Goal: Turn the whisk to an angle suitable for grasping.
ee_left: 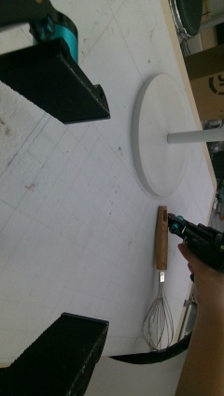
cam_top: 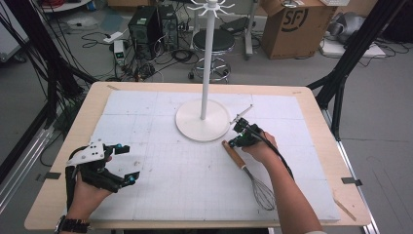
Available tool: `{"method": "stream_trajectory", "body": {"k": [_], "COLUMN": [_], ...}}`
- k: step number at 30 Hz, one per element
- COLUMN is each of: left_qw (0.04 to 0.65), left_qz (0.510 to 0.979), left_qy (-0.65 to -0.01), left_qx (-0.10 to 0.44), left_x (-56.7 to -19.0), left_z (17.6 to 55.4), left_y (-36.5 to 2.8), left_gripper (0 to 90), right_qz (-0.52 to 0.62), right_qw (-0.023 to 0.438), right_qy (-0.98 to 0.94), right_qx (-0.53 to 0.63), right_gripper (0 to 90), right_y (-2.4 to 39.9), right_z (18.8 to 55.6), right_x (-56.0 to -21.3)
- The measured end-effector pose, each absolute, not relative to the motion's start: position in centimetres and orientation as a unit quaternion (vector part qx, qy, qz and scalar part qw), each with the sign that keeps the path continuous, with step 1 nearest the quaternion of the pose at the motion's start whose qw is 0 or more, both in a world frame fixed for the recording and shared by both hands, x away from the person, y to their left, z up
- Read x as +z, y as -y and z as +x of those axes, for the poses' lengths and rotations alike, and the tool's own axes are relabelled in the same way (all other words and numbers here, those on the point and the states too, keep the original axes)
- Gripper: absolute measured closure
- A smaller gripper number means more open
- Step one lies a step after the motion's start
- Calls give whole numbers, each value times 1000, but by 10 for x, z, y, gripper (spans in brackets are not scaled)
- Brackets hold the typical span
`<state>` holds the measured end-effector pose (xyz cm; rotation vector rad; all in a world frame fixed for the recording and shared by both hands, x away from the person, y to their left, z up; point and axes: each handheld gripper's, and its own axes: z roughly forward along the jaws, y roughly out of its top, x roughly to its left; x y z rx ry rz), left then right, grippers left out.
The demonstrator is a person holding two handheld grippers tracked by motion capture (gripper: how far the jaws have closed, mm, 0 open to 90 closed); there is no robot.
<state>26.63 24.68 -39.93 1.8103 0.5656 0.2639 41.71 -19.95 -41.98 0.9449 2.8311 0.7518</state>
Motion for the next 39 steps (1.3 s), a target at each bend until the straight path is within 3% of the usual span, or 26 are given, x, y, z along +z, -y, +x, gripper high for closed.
{"method": "stream_trajectory", "body": {"k": [13, 20, 35, 39], "left_qw": [576, 576, 578, 577], "left_qz": [773, 774, 772, 774], "left_qy": [-240, -239, -238, -237], "left_qx": [113, 113, 112, 111], "left_x": [-399, -398, -396, -396], "left_z": [266, 265, 264, 264], "left_y": [-246, -246, -245, -244], "left_gripper": [24, 24, 24, 24], "right_qz": [217, 206, 247, 256], "right_qw": [17, 13, 63, 77], "right_qy": [-947, -948, -894, -871], "right_qx": [238, 241, 369, 411], "right_gripper": [900, 889, 596, 558], "right_y": [145, 140, 201, 222], "right_z": [391, 384, 351, 336], "right_x": [-414, -411, -371, -366]}}
